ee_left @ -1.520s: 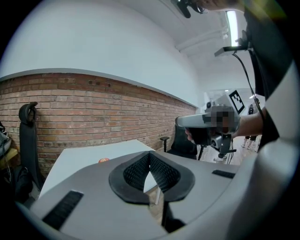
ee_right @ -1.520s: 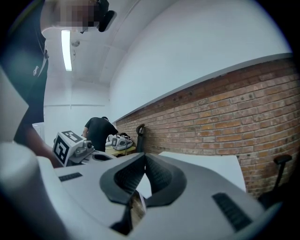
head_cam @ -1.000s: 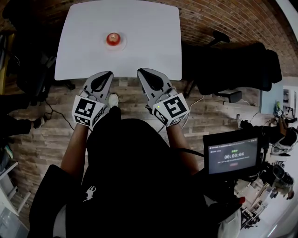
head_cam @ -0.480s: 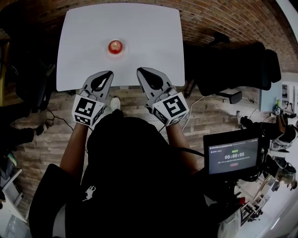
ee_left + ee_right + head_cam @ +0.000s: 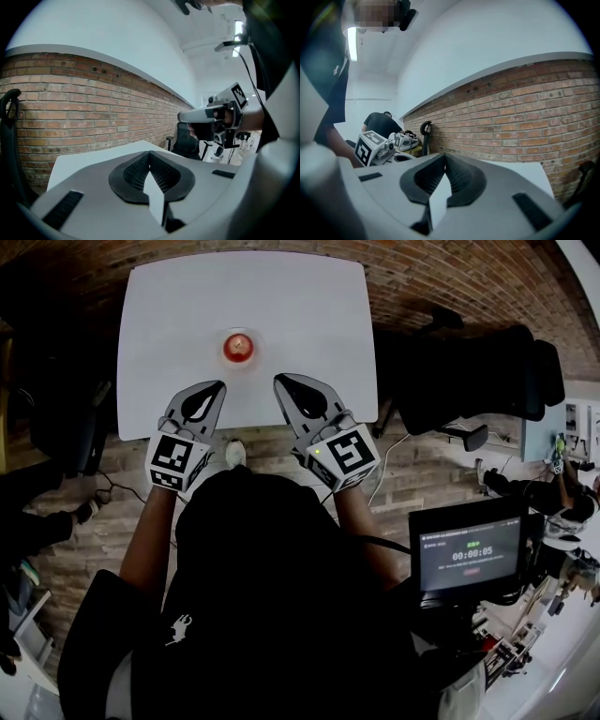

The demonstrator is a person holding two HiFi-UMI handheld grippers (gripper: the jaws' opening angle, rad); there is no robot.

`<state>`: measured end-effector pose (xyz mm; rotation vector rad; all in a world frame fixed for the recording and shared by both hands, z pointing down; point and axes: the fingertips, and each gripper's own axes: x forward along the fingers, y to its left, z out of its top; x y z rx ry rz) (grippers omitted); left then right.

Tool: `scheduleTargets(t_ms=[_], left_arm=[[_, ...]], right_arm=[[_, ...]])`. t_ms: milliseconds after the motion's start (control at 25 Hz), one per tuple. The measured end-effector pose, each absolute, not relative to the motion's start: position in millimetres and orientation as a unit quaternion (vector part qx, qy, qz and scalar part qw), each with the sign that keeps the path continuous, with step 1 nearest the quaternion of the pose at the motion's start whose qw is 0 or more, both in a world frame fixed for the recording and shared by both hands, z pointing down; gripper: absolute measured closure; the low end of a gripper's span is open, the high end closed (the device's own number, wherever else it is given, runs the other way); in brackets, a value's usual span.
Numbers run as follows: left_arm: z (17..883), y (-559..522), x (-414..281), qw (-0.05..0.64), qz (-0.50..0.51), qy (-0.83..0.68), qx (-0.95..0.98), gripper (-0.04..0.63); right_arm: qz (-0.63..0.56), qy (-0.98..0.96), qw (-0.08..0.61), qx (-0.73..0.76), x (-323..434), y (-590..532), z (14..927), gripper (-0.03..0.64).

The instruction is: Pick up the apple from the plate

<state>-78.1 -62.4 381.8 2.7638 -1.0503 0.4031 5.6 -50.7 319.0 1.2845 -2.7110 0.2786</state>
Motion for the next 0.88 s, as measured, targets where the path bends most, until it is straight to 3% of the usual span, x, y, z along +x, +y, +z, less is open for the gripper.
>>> scheduleTargets(t_ms=[880], left_arm=[[381, -86, -108, 0.081, 0.142, -0.334, 0.928, 0.589]], right_arm=[[0.105, -0.892, 0.075, 0.433, -19, -73, 320, 0.612]])
